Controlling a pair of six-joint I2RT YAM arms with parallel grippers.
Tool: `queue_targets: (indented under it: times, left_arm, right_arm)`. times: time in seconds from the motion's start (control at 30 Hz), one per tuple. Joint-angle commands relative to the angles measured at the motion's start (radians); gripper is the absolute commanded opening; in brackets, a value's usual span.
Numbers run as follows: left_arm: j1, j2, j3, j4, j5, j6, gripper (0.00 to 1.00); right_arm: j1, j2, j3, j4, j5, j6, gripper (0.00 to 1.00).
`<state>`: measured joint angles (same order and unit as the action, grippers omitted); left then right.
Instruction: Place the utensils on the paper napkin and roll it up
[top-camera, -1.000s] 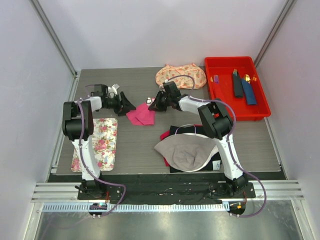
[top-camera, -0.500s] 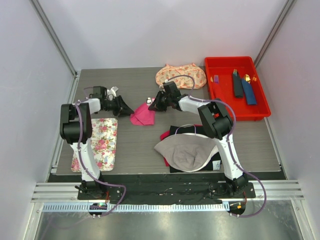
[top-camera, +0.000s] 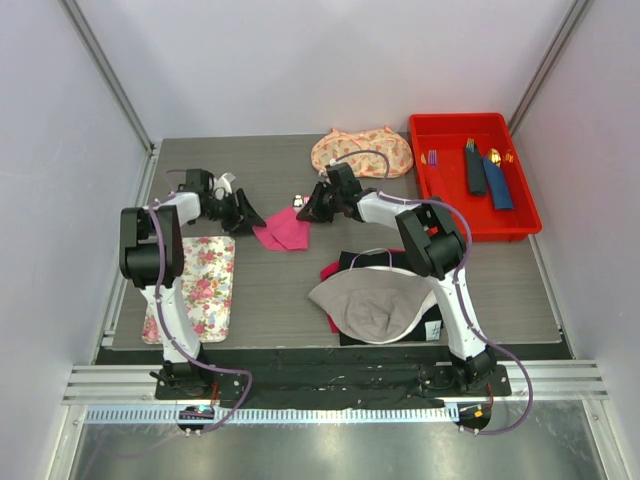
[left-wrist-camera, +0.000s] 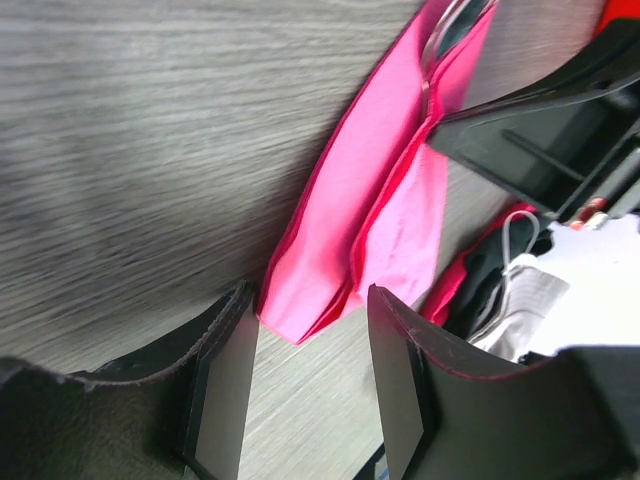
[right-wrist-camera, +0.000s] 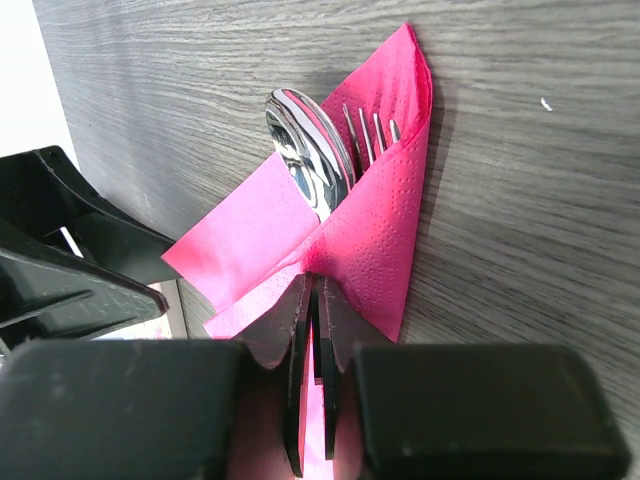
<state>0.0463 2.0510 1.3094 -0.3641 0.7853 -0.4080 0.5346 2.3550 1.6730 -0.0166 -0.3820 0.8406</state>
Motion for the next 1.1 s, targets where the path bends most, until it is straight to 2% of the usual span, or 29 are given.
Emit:
queue_targets:
  times: [0.0, 0.1, 0.27, 0.53, 0.77, 1.07]
  left_arm:
    - [-0.022, 0.029, 0.025, -0.056, -0.026, 0.067, 0.50]
    - [-0.037, 0.047, 0.016, -0.049, -0.021, 0.069, 0.48]
    - [-0.037, 0.066, -0.004, 0.058, 0.009, 0.012, 0.47]
    - [-0.036, 0.120, 0.051, 0.154, 0.011, -0.066, 0.52]
    - [-0.037, 0.124, 0.070, 0.151, -0.026, -0.023, 0.57]
    - [-0.091, 0.210, 0.149, 0.090, 0.104, -0.002, 0.57]
  right_arm:
    - [-0.002, 0.032, -0.022, -0.088, 0.080, -0.040, 0.12]
    - [-0.002, 0.035, -0.021, -0.086, 0.081, -0.040, 0.12]
    - [-0.002, 0.033, -0.018, -0.088, 0.084, -0.037, 0.12]
    - [0.001, 0.036, -0.018, -0.088, 0.081, -0.034, 0.13]
    - [0.001, 0.040, -0.018, -0.088, 0.080, -0.032, 0.13]
    - [-0.001, 0.036, -0.022, -0.088, 0.086, -0.032, 0.13]
